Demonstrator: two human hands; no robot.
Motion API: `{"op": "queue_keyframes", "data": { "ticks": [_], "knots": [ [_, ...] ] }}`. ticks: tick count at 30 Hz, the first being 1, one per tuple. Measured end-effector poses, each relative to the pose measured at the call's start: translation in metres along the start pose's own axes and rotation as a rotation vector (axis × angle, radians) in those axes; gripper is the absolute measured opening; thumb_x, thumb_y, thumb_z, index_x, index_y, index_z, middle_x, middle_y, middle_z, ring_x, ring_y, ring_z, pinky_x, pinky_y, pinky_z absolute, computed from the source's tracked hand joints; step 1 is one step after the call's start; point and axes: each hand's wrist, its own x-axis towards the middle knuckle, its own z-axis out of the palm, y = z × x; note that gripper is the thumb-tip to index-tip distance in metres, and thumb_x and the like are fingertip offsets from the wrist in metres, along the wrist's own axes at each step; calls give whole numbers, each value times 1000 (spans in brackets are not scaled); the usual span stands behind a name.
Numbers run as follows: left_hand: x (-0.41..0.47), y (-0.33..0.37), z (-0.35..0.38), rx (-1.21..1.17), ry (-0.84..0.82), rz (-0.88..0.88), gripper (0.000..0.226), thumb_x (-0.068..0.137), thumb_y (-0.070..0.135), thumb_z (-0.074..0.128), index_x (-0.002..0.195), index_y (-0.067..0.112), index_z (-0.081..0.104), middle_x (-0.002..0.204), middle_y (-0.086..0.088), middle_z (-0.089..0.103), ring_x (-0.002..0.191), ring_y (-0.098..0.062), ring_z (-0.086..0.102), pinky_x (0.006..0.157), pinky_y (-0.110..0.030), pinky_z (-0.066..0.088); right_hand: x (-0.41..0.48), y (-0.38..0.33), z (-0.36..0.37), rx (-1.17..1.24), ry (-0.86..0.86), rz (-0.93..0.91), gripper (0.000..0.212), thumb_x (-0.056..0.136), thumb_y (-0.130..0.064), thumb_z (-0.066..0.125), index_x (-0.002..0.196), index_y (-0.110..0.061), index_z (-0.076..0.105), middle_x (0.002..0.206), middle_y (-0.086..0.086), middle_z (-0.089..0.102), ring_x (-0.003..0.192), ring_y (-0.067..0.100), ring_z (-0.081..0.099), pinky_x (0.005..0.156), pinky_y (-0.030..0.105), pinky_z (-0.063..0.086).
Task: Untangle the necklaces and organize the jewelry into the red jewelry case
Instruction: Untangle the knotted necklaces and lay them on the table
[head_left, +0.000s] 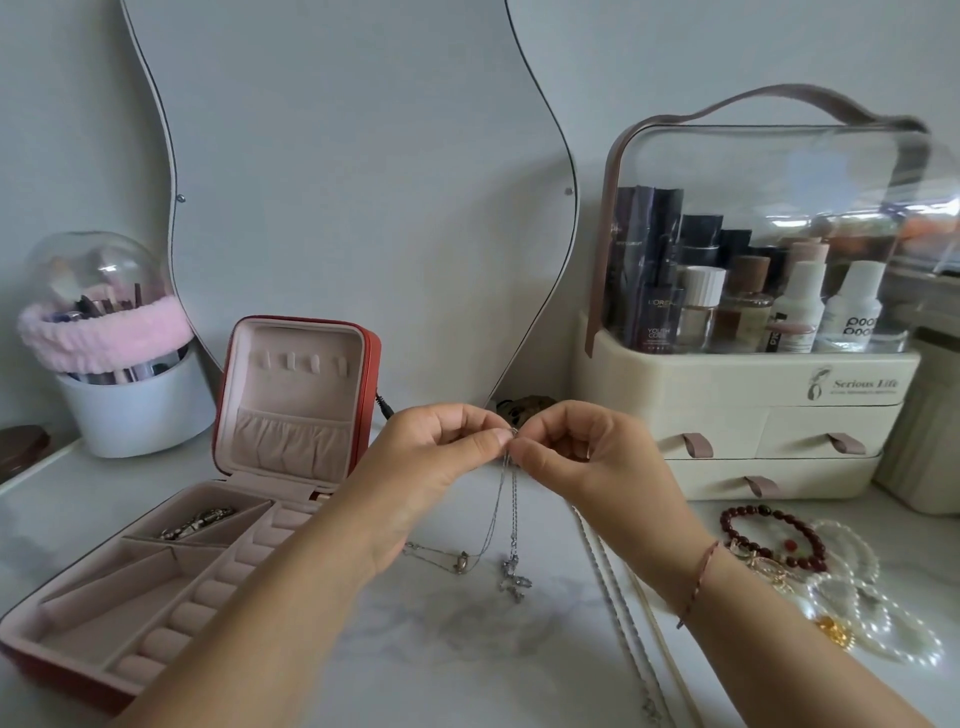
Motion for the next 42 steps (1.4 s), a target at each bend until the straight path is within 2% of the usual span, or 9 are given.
{"op": "queue_keyframes", "data": {
  "ticks": [11,19,22,27,31,33,37,42],
  "knots": [
    [0,0,2,41,39,11,9,85,15,67,80,16,74,73,7,70,76,-1,62,86,-24,44,2,3,2,47,7,61,11,81,-13,72,73,-8,67,59,-2,59,53,6,46,48,15,37],
    [1,0,1,34,24,-19,12,84,15,69,76,20,76,74,4,69,78,-5,61,90,-30,46,1,4,5,-6,54,-1,10,80,-6,71,73,-9,65,58,-6,58,51,3,46,48,15,38],
    [1,0,0,-1,5,-36,2,75,22,75,75,23,76,73,3,67,77,-9,57,89,-31,46,0,4,5,-22,67,-25,10,79,-5,71,73,-11,65,60,-3,60,53,5,48,50,17,40],
    [1,0,0,-58,13,-49,12,86,11,65,77,13,73,74,-1,65,77,-12,57,93,-35,48,-2,3,5,-69,74,-63,9,79,-7,72,74,-12,66,65,4,66,56,6,52,54,20,46],
    [2,-1,1,-75,8,-64,12,88,9,61,84,7,72,78,-6,66,79,-12,59,95,-37,49,-4,0,6,-114,95,-98,10,79,-7,72,75,-14,67,68,1,68,57,7,55,57,22,49],
    [2,-2,2,-74,15,-73,12,89,8,61,89,4,72,80,-7,67,80,-13,60,97,-38,49,-3,0,6,-131,104,-102,10,80,-7,71,76,-16,67,68,0,68,58,12,57,58,24,50],
    [3,-5,1,-72,-5,-75,25,78,19,68,94,1,71,79,-6,67,78,-11,60,93,-35,50,-3,0,6,-135,98,-96,11,80,-6,70,76,-16,67,68,0,68,58,11,57,58,25,50],
    [3,-8,1,-53,-23,-81,14,91,10,61,96,0,69,80,-7,65,79,-11,59,97,-39,49,-4,0,5,-143,81,-92,11,80,-6,69,75,-16,66,68,2,67,60,20,58,58,28,50]
  ]
}}
